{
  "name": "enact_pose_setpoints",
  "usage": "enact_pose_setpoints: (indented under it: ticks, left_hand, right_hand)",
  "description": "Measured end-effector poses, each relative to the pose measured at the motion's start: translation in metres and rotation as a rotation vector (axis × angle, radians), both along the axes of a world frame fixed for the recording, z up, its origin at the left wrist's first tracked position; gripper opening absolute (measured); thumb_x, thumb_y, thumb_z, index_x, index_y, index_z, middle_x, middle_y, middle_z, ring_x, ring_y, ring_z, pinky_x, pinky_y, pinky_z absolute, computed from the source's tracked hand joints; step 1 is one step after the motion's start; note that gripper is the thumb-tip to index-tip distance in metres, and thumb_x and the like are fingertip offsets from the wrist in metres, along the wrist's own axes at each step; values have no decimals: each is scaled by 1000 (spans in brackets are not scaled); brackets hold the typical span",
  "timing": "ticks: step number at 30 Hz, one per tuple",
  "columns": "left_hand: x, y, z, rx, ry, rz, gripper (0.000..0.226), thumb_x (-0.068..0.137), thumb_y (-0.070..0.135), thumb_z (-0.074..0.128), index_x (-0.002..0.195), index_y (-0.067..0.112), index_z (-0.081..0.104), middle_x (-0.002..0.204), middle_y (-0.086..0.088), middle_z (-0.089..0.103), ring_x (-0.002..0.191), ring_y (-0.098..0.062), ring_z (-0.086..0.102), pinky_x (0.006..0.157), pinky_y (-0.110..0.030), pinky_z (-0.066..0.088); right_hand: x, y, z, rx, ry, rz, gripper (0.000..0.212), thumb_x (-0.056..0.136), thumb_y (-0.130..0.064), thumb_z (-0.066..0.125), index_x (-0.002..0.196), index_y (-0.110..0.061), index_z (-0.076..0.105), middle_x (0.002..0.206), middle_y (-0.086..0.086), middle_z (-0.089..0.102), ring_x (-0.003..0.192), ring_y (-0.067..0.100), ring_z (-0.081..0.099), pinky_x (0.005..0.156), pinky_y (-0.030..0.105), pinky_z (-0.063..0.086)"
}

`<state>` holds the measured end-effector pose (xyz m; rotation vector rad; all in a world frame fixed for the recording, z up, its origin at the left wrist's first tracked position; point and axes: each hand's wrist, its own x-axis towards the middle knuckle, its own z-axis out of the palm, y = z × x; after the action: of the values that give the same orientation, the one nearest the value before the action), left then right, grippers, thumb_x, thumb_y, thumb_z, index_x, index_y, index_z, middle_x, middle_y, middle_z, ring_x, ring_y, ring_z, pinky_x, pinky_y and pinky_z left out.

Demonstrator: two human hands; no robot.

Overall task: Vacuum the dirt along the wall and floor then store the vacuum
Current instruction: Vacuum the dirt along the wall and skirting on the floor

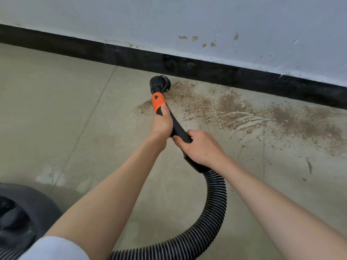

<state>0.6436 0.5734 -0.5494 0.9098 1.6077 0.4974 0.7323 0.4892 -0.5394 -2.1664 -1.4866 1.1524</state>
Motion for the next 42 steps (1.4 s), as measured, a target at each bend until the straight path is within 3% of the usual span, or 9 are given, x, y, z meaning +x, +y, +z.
enact_pose_setpoints:
  ticks: [3, 7, 12, 16, 22, 28, 31, 38, 42]
  left_hand:
    - [15, 3, -4, -13, -6, -52, 49, 98, 52, 24, 107, 8, 44, 82, -4, 51, 70, -14, 50, 66, -29, 46]
    - [32, 3, -7, -27, 7, -122, 63, 98, 54, 23, 127, 2, 44, 85, -5, 53, 70, -15, 51, 55, -26, 43]
    - [37, 3, -9, -2, 14, -135, 51, 99, 51, 23, 107, 6, 44, 78, -4, 49, 68, -15, 49, 62, -28, 44]
    - [29, 3, -7, 24, 48, -115, 44, 99, 49, 22, 103, 9, 40, 78, -3, 48, 68, -14, 48, 60, -28, 42]
    - [-15, 14, -3, 16, 57, 59, 52, 99, 50, 25, 121, 8, 45, 96, -8, 54, 89, -23, 54, 76, -34, 48]
    - [-70, -15, -10, -20, 103, 200, 52, 97, 52, 27, 121, 9, 45, 110, -10, 56, 98, -27, 55, 91, -39, 49]
    - [-77, -48, -13, 13, 118, 227, 44, 97, 51, 27, 108, 12, 42, 97, -5, 53, 91, -23, 53, 79, -33, 44]
    - [-73, -84, -19, 18, 147, 225, 57, 97, 51, 26, 124, 5, 46, 113, -13, 57, 100, -28, 55, 83, -36, 44]
    - [-66, -82, -14, 2, 86, 211, 54, 98, 50, 26, 124, 7, 45, 106, -8, 55, 93, -23, 53, 76, -31, 40]
  right_hand:
    - [9, -3, -2, -1, -26, -42, 44, 90, -62, 46, 77, -20, 53, 73, 1, 69, 68, 22, 65, 59, 33, 47]
    - [19, -10, -4, -11, -64, -96, 42, 91, -61, 45, 74, -22, 49, 74, 0, 67, 67, 22, 63, 54, 30, 41]
    - [21, -11, -6, -5, -55, -110, 42, 91, -60, 45, 74, -22, 49, 74, 1, 68, 66, 22, 64, 53, 30, 42]
    - [14, -6, -7, -6, -37, -77, 42, 91, -60, 46, 74, -22, 48, 74, 2, 66, 67, 23, 63, 54, 31, 42]
    - [-14, 18, 0, -8, 13, 62, 41, 91, -60, 49, 74, -23, 49, 78, 3, 66, 71, 25, 63, 57, 32, 42]
    - [-55, -2, -5, -47, 68, 192, 40, 90, -61, 49, 80, -22, 54, 80, 2, 69, 74, 24, 65, 65, 35, 49]
    - [-60, -30, -9, -58, 82, 201, 38, 89, -60, 50, 77, -24, 50, 76, 0, 69, 72, 23, 65, 65, 35, 49]
    - [-55, -66, -11, -72, 103, 174, 38, 88, -58, 51, 75, -22, 49, 75, 2, 69, 71, 25, 64, 66, 37, 50]
    - [-48, -64, -6, -58, 65, 170, 38, 89, -58, 50, 75, -23, 48, 75, 2, 67, 69, 23, 63, 59, 33, 44]
